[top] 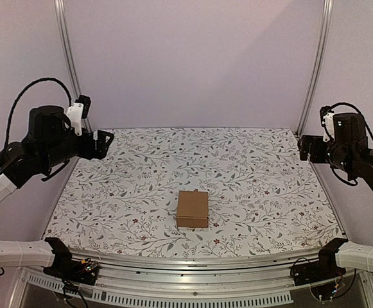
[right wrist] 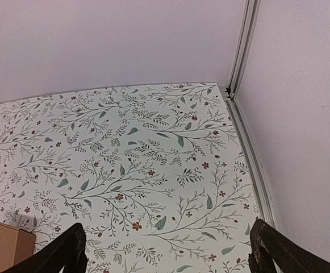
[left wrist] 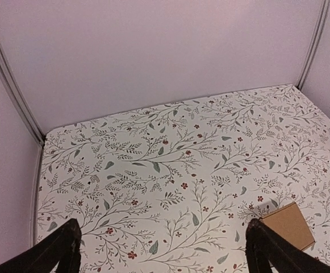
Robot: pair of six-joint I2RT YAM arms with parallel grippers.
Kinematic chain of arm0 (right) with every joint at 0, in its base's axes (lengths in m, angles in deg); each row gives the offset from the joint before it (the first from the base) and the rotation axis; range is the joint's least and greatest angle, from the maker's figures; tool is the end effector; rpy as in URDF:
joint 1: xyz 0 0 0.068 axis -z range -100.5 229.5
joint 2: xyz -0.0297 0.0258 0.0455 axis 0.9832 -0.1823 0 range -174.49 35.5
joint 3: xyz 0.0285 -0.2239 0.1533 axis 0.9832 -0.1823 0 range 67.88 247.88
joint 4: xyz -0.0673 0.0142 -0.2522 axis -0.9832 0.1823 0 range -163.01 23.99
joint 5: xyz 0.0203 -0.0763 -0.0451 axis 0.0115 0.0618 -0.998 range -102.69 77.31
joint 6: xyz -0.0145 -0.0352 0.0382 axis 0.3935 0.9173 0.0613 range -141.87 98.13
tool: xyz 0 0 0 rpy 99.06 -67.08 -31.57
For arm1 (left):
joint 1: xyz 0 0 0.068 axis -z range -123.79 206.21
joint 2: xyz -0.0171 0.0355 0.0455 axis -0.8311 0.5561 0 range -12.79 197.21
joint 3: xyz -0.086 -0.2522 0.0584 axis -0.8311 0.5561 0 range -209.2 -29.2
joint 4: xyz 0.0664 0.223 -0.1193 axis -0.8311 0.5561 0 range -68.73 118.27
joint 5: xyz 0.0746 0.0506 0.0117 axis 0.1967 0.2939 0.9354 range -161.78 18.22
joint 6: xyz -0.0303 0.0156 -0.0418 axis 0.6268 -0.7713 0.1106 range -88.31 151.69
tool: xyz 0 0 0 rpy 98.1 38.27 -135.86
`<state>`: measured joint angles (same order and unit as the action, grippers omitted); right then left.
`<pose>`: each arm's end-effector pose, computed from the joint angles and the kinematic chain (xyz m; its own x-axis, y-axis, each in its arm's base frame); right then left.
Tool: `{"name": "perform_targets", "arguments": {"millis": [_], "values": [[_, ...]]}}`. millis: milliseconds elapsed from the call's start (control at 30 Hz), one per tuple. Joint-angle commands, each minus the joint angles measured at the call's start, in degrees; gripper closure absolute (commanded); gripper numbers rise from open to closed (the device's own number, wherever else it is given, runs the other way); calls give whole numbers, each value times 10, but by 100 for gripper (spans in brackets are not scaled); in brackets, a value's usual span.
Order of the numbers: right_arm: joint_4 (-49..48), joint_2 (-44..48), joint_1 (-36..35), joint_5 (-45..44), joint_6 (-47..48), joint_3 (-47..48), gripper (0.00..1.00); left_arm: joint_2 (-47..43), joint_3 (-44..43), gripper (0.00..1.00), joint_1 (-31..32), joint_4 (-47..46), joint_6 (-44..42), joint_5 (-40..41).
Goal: Fold the paper box
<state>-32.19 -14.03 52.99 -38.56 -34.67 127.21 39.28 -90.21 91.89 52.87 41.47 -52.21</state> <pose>0.1597 0.0622 0.3605 -0.4647 -0.0090 -0.8854 0.0370 0.9989 -0.0295 0.1611 -0.1008 0.3776 -0.3590 0.0608 -0.9313 0.2410 0.9701 -0.0295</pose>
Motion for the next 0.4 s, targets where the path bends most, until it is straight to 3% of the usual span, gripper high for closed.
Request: {"name": "perform_targets", "arguments": {"millis": [0, 367], "values": [[-30, 12, 0, 24, 19, -3, 1, 5, 7, 0, -4, -17, -3, -17], [-30, 16, 0, 37, 16, -7, 1, 8, 5, 0, -4, -11, -4, -3]]}}
